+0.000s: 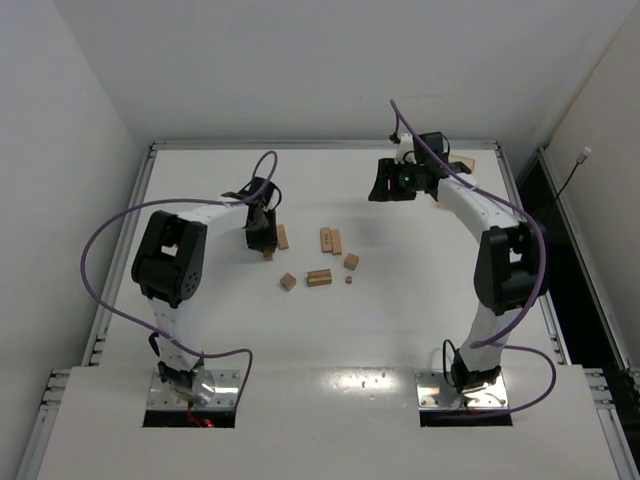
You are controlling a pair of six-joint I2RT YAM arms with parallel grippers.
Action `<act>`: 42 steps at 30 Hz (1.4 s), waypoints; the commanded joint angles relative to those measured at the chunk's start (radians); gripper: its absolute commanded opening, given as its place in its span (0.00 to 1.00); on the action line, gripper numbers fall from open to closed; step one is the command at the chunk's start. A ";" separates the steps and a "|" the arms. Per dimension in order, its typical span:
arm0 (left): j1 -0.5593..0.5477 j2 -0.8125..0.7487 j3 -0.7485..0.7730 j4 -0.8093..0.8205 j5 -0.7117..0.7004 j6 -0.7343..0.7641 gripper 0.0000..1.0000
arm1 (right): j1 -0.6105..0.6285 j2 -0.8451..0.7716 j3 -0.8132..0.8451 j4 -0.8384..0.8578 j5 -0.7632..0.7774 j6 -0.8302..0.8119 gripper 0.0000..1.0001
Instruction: Build the wood block tower
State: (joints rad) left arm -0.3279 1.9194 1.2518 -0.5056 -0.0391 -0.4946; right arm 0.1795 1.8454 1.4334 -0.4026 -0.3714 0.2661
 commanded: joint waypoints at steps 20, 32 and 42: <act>-0.011 0.076 0.133 -0.004 -0.016 -0.044 0.42 | -0.005 -0.012 0.002 0.019 -0.066 0.018 0.48; -0.033 -0.046 0.124 0.015 0.031 -0.024 0.67 | 0.005 -0.012 -0.016 0.019 -0.095 0.018 0.47; -0.100 0.029 0.210 -0.017 -0.088 -0.090 0.80 | -0.005 -0.012 -0.025 0.019 -0.104 0.009 0.47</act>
State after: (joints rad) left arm -0.4236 1.9270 1.4273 -0.5163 -0.0692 -0.5442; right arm 0.1791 1.8454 1.4071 -0.4053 -0.4515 0.2806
